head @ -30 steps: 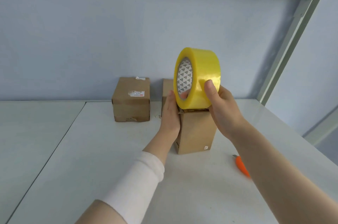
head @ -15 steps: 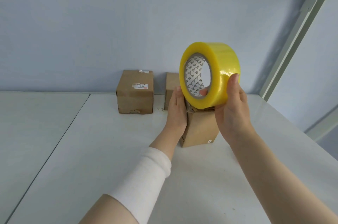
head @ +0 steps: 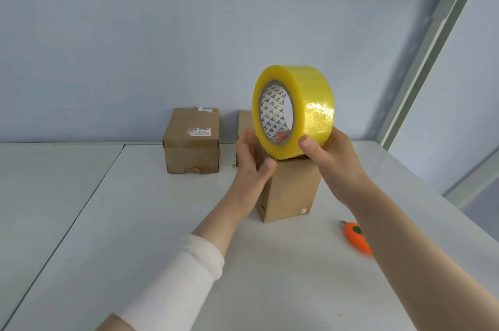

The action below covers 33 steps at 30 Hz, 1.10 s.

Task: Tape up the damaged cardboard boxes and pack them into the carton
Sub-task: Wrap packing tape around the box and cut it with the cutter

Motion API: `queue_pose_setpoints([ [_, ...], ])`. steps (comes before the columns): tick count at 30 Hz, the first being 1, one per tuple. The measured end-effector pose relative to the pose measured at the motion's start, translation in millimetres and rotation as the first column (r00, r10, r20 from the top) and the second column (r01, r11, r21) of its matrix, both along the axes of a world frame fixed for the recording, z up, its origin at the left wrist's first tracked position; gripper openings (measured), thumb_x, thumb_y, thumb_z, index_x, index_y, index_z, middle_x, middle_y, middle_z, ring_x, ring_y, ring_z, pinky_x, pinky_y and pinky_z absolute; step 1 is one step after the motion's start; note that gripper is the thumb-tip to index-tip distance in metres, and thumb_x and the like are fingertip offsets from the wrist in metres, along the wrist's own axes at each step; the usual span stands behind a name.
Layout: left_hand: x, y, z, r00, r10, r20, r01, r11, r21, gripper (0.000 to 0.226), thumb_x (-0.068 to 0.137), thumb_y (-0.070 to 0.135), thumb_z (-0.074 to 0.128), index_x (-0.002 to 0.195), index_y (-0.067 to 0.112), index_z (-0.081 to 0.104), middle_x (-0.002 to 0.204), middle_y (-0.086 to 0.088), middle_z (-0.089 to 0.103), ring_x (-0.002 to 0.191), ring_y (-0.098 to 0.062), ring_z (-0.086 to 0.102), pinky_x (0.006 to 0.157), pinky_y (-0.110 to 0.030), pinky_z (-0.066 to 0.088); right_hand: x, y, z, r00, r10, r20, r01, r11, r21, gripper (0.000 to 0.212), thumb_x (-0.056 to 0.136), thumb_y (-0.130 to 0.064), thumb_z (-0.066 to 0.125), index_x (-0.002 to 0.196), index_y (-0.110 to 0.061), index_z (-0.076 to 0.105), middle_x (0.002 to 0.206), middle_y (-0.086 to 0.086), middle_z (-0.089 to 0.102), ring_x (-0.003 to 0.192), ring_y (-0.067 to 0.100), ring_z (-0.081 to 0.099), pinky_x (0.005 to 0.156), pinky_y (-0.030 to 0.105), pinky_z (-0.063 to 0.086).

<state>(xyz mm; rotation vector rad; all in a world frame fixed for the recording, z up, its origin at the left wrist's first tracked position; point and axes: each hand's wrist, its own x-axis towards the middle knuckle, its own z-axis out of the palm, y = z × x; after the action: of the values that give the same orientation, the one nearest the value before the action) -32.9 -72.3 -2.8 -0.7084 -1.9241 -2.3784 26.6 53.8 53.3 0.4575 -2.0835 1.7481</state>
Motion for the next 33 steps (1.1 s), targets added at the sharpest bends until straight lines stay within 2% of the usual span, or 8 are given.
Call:
queue_pose_setpoints([
  [3,2,-5,-12,0.984,0.008,-0.178,-0.046,0.978,-0.205,0.094,0.055,0.059,0.078,0.131,0.045,0.024,0.138,0.024,0.036,0.132,-0.001,0.036,0.108,-0.026,0.038,0,-4,1,1.000,0.000,-0.002,0.000,1.000,-0.025,0.019,0.076,-0.027,0.060,0.095,-0.029,0.061,0.084,-0.021,0.072,0.086,-0.001,0.067,0.071,0.013,0.050],
  [5,1,-7,-15,0.987,0.044,-0.153,-0.074,0.977,-0.200,0.083,0.059,0.049,0.075,0.128,0.045,0.029,0.135,0.020,0.042,0.129,-0.002,0.040,0.107,-0.028,0.040,3,-8,4,1.000,-0.014,-0.011,0.013,1.000,-0.018,0.016,0.076,-0.027,0.060,0.092,-0.028,0.062,0.084,-0.020,0.072,0.087,0.000,0.067,0.073,0.015,0.051],
  [8,-1,-8,-11,0.991,0.023,-0.133,-0.053,0.973,-0.225,0.091,0.057,0.050,0.075,0.133,0.036,0.026,0.138,0.006,0.041,0.129,-0.006,0.041,0.107,-0.034,0.039,14,-12,12,0.996,-0.067,-0.059,0.064,0.997,-0.042,0.013,0.078,-0.035,0.062,0.089,-0.028,0.062,0.081,-0.019,0.072,0.081,-0.002,0.067,0.070,0.015,0.052],
  [12,1,-9,-11,0.995,-0.018,-0.103,-0.008,0.968,-0.251,0.106,0.055,0.047,0.080,0.141,0.022,0.023,0.140,0.001,0.039,0.130,-0.010,0.041,0.107,-0.039,0.041,38,-11,19,0.989,-0.136,-0.064,0.124,0.979,-0.161,0.039,0.065,-0.074,0.059,0.076,-0.037,0.070,0.073,-0.014,0.071,0.072,0.002,0.068,0.062,0.017,0.053],
  [21,0,-8,-13,1.000,-0.019,-0.019,0.013,0.964,-0.266,0.116,0.051,0.045,0.083,0.145,0.034,0.015,0.145,0.003,0.036,0.132,-0.008,0.039,0.110,-0.039,0.036,77,-9,2,0.945,-0.324,0.040,0.322,0.905,-0.279,0.047,0.061,-0.065,0.054,0.056,-0.020,0.065,0.052,-0.010,0.065,0.048,0.000,0.059,0.045,0.013,0.046],
  [27,3,-19,-18,0.994,-0.062,-0.094,0.026,0.939,-0.343,0.127,0.065,0.026,0.085,0.147,0.033,-0.012,0.150,0.008,0.026,0.128,0.011,0.034,0.095,-0.002,0.030,85,-17,-3,0.922,-0.386,-0.005,0.378,0.905,-0.198,0.037,0.061,-0.060,0.049,0.059,-0.023,0.054,0.046,-0.015,0.057,0.044,-0.004,0.050,0.044,0.007,0.040],
  [30,13,-20,-6,0.980,-0.027,-0.196,-0.031,0.958,-0.286,0.106,0.068,0.012,0.082,0.143,0.036,0.011,0.128,0.005,0.042,0.111,0.008,0.049,0.090,-0.006,0.039,84,-17,8,0.924,-0.379,0.039,0.377,0.896,-0.234,0.043,0.057,-0.064,0.050,0.051,-0.023,0.063,0.046,-0.013,0.059,0.044,-0.003,0.054,0.044,0.011,0.044],
  [33,36,-17,2,0.983,0.029,-0.181,-0.069,0.973,-0.222,0.065,0.071,0.030,0.076,0.124,0.045,0.041,0.126,0.005,0.047,0.121,-0.011,0.046,0.101,-0.032,0.044,84,-13,32,0.939,-0.341,0.037,0.341,0.914,-0.221,0.039,0.055,-0.071,0.052,0.054,-0.036,0.069,0.049,-0.006,0.063,0.048,0.005,0.060,0.048,0.021,0.050],
])
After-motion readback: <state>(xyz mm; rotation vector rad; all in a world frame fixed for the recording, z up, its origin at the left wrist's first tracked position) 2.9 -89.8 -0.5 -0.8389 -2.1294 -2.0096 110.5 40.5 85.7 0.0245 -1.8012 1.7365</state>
